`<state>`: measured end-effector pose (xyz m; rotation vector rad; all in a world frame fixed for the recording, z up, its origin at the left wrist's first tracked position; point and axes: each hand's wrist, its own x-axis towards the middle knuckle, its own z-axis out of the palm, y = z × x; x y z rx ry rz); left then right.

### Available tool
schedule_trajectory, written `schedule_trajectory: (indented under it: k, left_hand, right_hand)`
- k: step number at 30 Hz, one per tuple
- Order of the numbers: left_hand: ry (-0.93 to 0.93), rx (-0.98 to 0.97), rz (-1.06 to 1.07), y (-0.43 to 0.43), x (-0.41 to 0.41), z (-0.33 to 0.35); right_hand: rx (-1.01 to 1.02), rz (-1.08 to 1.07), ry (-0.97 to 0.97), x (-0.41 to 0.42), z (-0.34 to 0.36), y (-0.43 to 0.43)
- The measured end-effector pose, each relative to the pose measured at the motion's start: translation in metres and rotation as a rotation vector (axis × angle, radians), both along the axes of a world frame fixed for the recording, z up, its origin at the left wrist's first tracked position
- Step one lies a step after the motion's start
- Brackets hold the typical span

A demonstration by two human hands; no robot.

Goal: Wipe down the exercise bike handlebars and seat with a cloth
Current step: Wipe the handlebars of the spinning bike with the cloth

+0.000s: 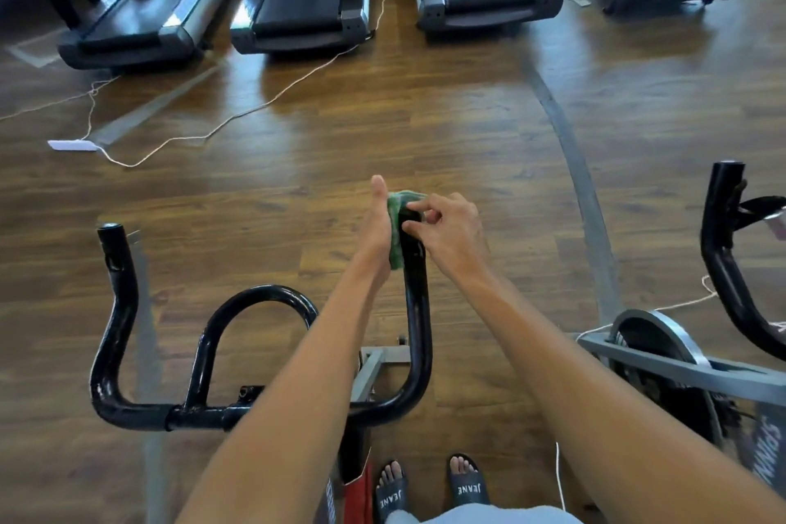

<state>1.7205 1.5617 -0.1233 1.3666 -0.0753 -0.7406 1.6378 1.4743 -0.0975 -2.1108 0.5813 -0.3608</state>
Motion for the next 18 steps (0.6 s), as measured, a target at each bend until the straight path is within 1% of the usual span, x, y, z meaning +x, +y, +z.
schedule_trajectory:
  k: [2, 4, 6, 9, 11, 15, 16, 18]
  left_hand:
    - [0.085, 0.031, -0.071, -0.007, 0.014, 0.002]
    - [0.186, 0.023, -0.206, -0.010, 0.023, -0.001]
    - [0.232, -0.004, -0.293, -0.007, 0.021, -0.020]
    - [0.331, -0.018, -0.293, 0.007, -0.004, -0.057]
    - [0.352, 0.006, -0.301, 0.009, -0.006, -0.050]
    - [0.334, -0.114, -0.341, -0.005, 0.017, -0.005]
    - [0.326, -0.145, -0.328, -0.007, 0.014, -0.001]
    - [0.357, -0.163, -0.277, -0.003, -0.002, -0.019]
  right_hand:
    - [-0.099, -0.013, 0.053, 0.001, 0.005, 0.002]
    - [-0.174, -0.022, 0.085, 0.003, 0.009, 0.003]
    - [-0.228, -0.065, 0.091, 0.003, 0.011, 0.006]
    - [-0.265, -0.136, 0.120, 0.002, 0.009, 0.014]
    - [-0.251, -0.157, 0.135, 0.002, 0.008, 0.016]
    - [-0.232, -0.163, 0.159, 0.001, 0.008, 0.014]
    - [-0.233, -0.169, 0.161, 0.001, 0.008, 0.015]
    - [-0.230, -0.186, 0.166, 0.001, 0.008, 0.017]
